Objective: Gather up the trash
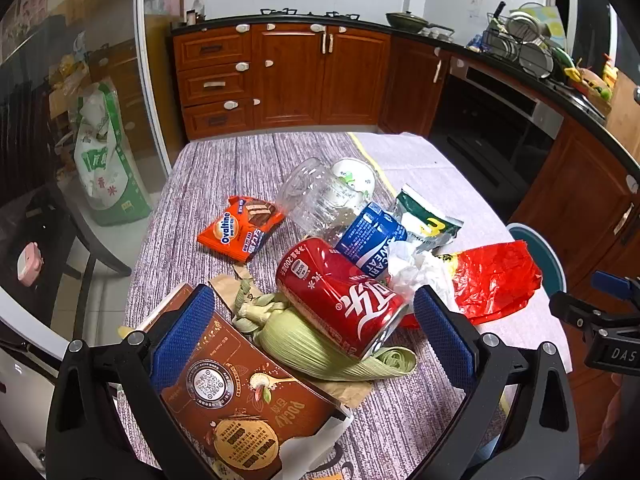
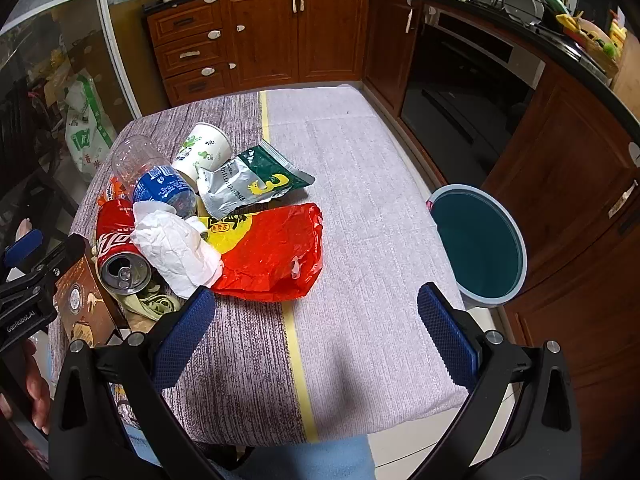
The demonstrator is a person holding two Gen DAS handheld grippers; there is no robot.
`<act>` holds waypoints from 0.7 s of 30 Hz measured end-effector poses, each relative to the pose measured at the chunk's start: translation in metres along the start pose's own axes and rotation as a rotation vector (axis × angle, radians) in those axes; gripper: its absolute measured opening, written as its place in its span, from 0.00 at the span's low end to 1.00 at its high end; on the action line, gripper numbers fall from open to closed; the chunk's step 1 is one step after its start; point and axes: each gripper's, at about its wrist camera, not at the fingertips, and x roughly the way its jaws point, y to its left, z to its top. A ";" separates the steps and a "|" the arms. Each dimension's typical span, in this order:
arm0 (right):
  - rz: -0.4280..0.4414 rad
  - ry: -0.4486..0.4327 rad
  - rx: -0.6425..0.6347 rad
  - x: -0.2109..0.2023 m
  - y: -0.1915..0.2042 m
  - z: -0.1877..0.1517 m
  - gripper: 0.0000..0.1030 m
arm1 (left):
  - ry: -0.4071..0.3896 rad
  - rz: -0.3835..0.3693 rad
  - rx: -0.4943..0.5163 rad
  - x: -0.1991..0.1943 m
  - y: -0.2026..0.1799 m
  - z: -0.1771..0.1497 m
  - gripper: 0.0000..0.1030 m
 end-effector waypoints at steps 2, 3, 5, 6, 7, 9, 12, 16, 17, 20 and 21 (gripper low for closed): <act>-0.002 -0.003 0.000 0.001 0.000 0.000 0.94 | -0.003 -0.001 0.000 0.001 0.004 -0.001 0.96; 0.000 -0.005 0.002 0.002 0.000 0.000 0.94 | -0.004 -0.005 -0.004 0.002 0.006 -0.001 0.96; 0.016 -0.006 0.011 0.006 -0.002 0.001 0.94 | -0.004 -0.022 -0.013 0.007 0.014 -0.003 0.96; 0.027 -0.011 0.014 0.009 -0.002 0.001 0.94 | -0.004 -0.025 -0.014 0.009 0.016 -0.003 0.96; 0.031 -0.015 0.014 0.012 -0.001 0.002 0.94 | 0.001 -0.029 -0.011 0.014 0.019 -0.005 0.96; 0.036 -0.001 0.023 0.024 -0.001 0.005 0.94 | 0.032 -0.039 -0.004 0.023 0.022 -0.005 0.96; 0.060 0.025 0.045 0.045 -0.002 0.009 0.94 | 0.069 -0.057 -0.008 0.032 0.025 -0.005 0.96; 0.102 0.063 0.078 0.067 -0.003 0.012 0.94 | 0.084 -0.068 -0.008 0.037 0.025 -0.002 0.96; 0.110 0.063 0.076 0.071 -0.001 0.013 0.94 | 0.087 -0.071 -0.007 0.038 0.024 -0.001 0.96; 0.138 0.053 0.058 0.075 0.005 0.015 0.78 | 0.104 -0.086 -0.007 0.044 0.021 0.003 0.96; 0.150 0.055 0.051 0.076 0.007 0.015 0.66 | 0.107 -0.085 -0.008 0.046 0.020 0.003 0.96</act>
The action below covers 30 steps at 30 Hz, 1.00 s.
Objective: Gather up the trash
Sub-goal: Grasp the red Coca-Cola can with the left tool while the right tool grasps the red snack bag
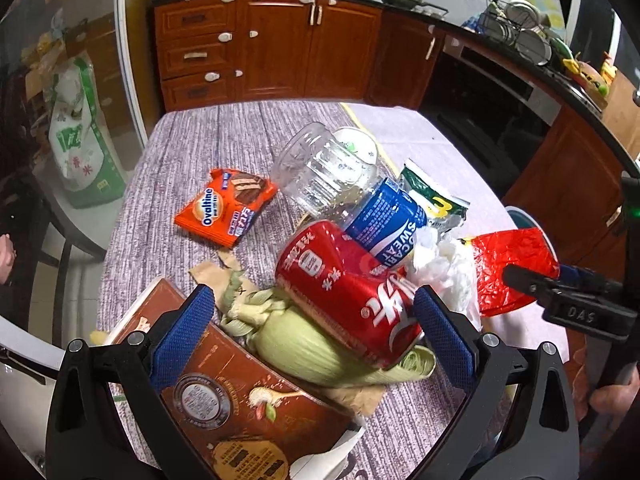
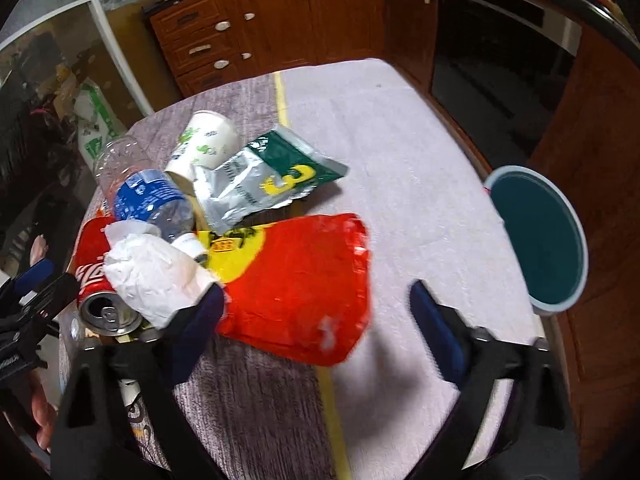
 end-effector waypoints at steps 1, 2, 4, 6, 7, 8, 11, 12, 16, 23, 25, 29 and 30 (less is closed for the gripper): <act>0.009 0.003 -0.008 0.001 0.001 0.000 0.58 | 0.004 0.003 0.001 0.002 -0.001 0.002 0.96; 0.020 0.007 -0.019 0.003 0.003 -0.001 0.41 | 0.006 0.001 0.001 0.004 -0.002 0.003 0.96; 0.032 0.015 -0.026 0.004 0.003 -0.002 0.15 | 0.013 -0.002 0.005 0.007 -0.005 0.005 0.96; 0.053 0.019 -0.029 0.003 0.001 -0.005 0.14 | 0.022 -0.008 0.010 0.011 -0.009 0.006 0.96; 0.055 0.016 -0.036 0.001 0.001 -0.006 0.14 | 0.029 -0.013 0.010 0.013 -0.010 0.006 0.96; 0.059 0.013 -0.045 -0.002 0.001 -0.007 0.11 | 0.035 -0.021 0.011 0.015 -0.012 0.006 0.96; 0.052 0.004 -0.062 -0.011 -0.001 -0.011 0.11 | 0.054 -0.043 0.005 0.021 -0.017 0.003 0.96; 0.050 0.001 -0.066 -0.015 -0.003 -0.011 0.11 | 0.058 -0.048 0.005 0.023 -0.019 0.002 0.96; 0.043 -0.003 -0.076 -0.029 -0.014 -0.017 0.11 | 0.081 -0.077 0.011 0.028 -0.032 0.000 0.96; 0.015 -0.004 -0.080 -0.043 -0.029 -0.031 0.11 | 0.088 -0.123 0.029 0.031 -0.057 -0.004 0.62; 0.012 -0.007 -0.079 -0.045 -0.032 -0.031 0.11 | 0.084 -0.108 0.034 0.030 -0.058 -0.004 0.62; -0.005 -0.029 -0.093 -0.055 -0.036 -0.034 0.11 | 0.094 -0.090 0.032 0.025 -0.053 -0.006 0.62; -0.013 -0.035 -0.098 -0.058 -0.038 -0.034 0.11 | 0.096 -0.091 0.029 0.022 -0.051 -0.007 0.62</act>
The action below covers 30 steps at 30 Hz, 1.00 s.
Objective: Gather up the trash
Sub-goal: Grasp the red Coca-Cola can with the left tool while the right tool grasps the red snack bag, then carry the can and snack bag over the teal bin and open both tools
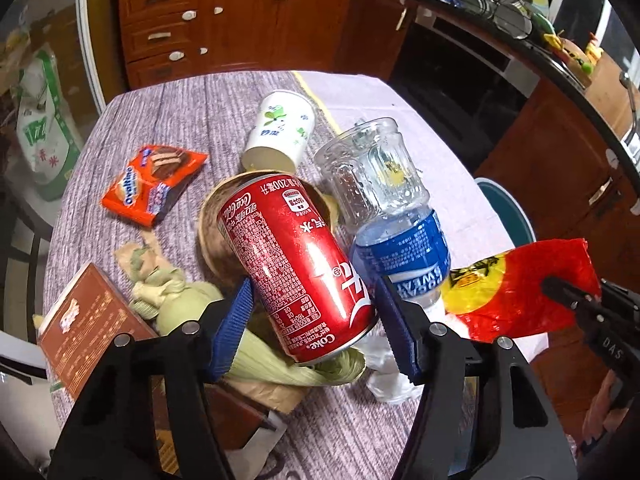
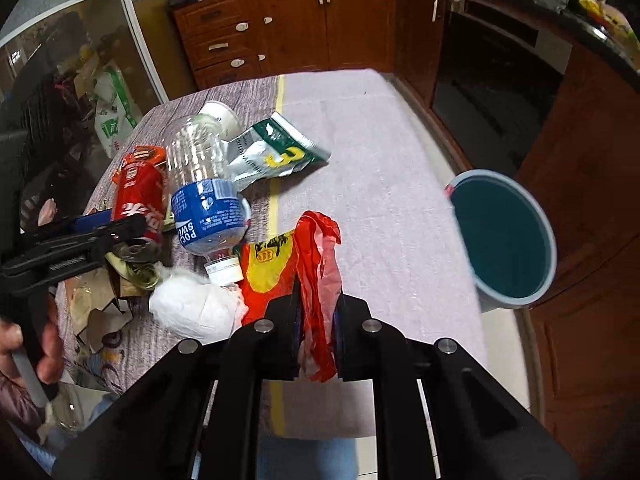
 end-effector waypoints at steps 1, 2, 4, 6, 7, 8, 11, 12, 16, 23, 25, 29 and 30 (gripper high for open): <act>-0.008 -0.006 -0.003 -0.002 -0.001 0.000 0.11 | 0.000 0.005 0.003 -0.002 0.002 -0.001 0.62; -0.019 -0.011 -0.005 -0.005 -0.004 -0.001 0.11 | 0.001 0.014 0.007 -0.003 0.002 -0.002 0.63; -0.034 -0.015 -0.007 -0.009 -0.008 -0.003 0.10 | 0.010 0.024 -0.001 -0.003 0.004 -0.002 0.64; -0.050 -0.020 -0.002 -0.013 -0.013 -0.004 0.10 | 0.015 0.051 -0.011 0.001 0.004 0.002 0.71; -0.057 -0.025 0.003 -0.015 -0.015 -0.004 0.10 | 0.011 0.071 -0.016 0.003 0.004 0.004 0.74; -0.064 -0.032 0.009 -0.017 -0.018 -0.003 0.10 | 0.014 0.085 -0.019 0.006 0.003 0.006 0.74; -0.112 -0.052 0.021 -0.024 -0.026 -0.003 0.10 | 0.050 0.101 -0.032 0.018 0.001 0.010 0.74; -0.118 -0.057 0.028 -0.026 -0.029 -0.004 0.10 | 0.058 0.107 -0.032 0.022 0.001 0.010 0.74; -0.132 -0.077 0.070 -0.032 -0.041 0.000 0.10 | 0.030 0.111 -0.026 0.017 -0.002 0.007 0.67; -0.145 -0.142 0.096 -0.040 -0.052 0.013 0.09 | -0.059 0.058 0.017 -0.032 0.001 0.011 0.66; -0.140 -0.156 0.096 -0.042 -0.052 0.016 0.09 | -0.085 0.020 0.020 -0.048 0.003 0.013 0.66; -0.144 -0.189 0.094 -0.046 -0.053 0.026 0.09 | -0.159 -0.024 0.060 -0.080 -0.006 0.019 0.66; -0.150 -0.199 0.092 -0.048 -0.054 0.029 0.09 | -0.167 -0.040 0.074 -0.084 -0.010 0.023 0.66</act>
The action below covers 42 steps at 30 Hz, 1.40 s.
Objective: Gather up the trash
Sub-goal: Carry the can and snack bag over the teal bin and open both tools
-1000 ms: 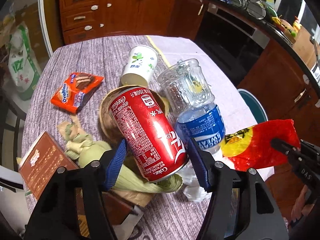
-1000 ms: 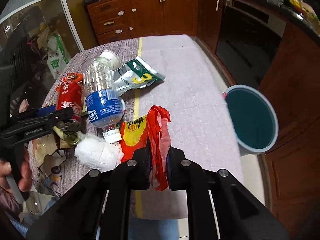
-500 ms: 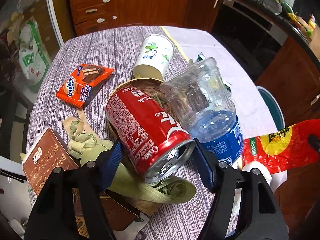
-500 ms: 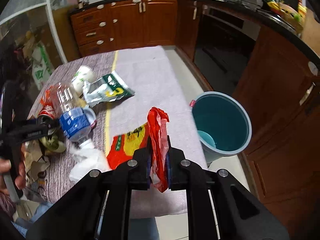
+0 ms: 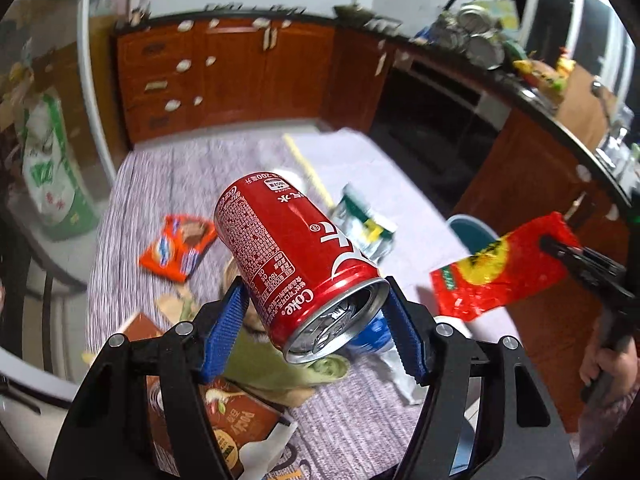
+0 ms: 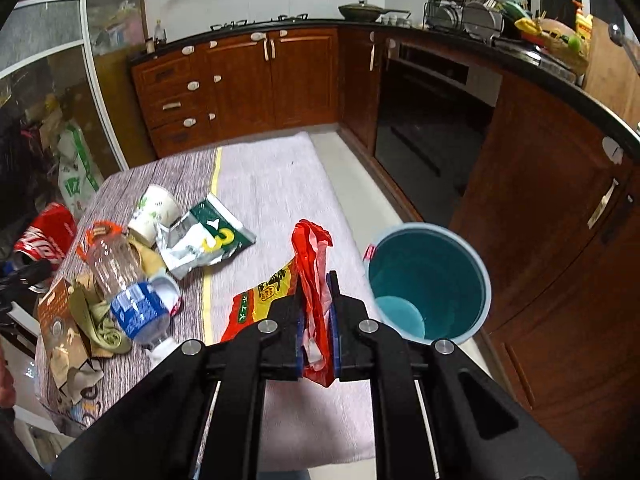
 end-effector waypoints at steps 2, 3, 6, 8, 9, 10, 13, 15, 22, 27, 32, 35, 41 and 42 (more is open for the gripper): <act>-0.013 -0.016 -0.001 -0.003 -0.003 0.005 0.09 | -0.004 -0.031 0.022 -0.001 -0.011 0.005 0.66; -0.024 -0.027 0.001 -0.004 -0.006 0.008 0.09 | -0.005 -0.043 0.037 0.001 -0.018 0.008 0.66; -0.044 -0.051 0.040 -0.009 -0.024 0.019 0.09 | -0.001 -0.081 0.093 0.013 -0.044 0.015 0.66; -0.033 -0.048 0.064 -0.010 -0.032 0.022 0.09 | 0.011 -0.105 0.112 0.025 -0.058 0.018 0.66; -0.040 -0.050 0.062 -0.010 -0.034 0.023 0.09 | 0.018 -0.120 0.111 0.029 -0.062 0.018 0.66; -0.056 -0.059 0.057 -0.011 -0.036 0.025 0.09 | 0.030 -0.143 0.109 0.034 -0.067 0.020 0.66; -0.049 -0.063 0.072 -0.010 -0.044 0.027 0.09 | 0.037 -0.154 0.120 0.045 -0.078 0.024 0.66; 0.035 -0.035 0.101 -0.004 -0.045 0.029 0.09 | 0.042 -0.173 0.122 0.048 -0.082 0.024 0.66; -0.019 -0.070 0.000 0.007 -0.016 0.041 0.09 | 0.125 -0.224 0.165 0.081 -0.106 0.008 0.66; -0.044 -0.067 -0.035 0.017 -0.013 0.042 0.09 | 0.220 -0.284 0.187 0.112 -0.124 -0.006 0.66; -0.059 -0.052 0.005 0.025 -0.036 0.044 0.09 | 0.294 -0.281 0.232 0.142 -0.144 -0.019 0.66; -0.083 -0.062 0.037 0.026 -0.057 0.048 0.09 | 0.290 -0.254 0.228 0.150 -0.144 -0.009 0.66; -0.170 -0.078 0.122 0.031 -0.120 0.051 0.09 | 0.195 -0.242 0.271 0.139 -0.154 0.035 0.66; -0.195 -0.066 0.138 0.036 -0.134 0.049 0.09 | 0.193 -0.251 0.282 0.142 -0.160 0.041 0.66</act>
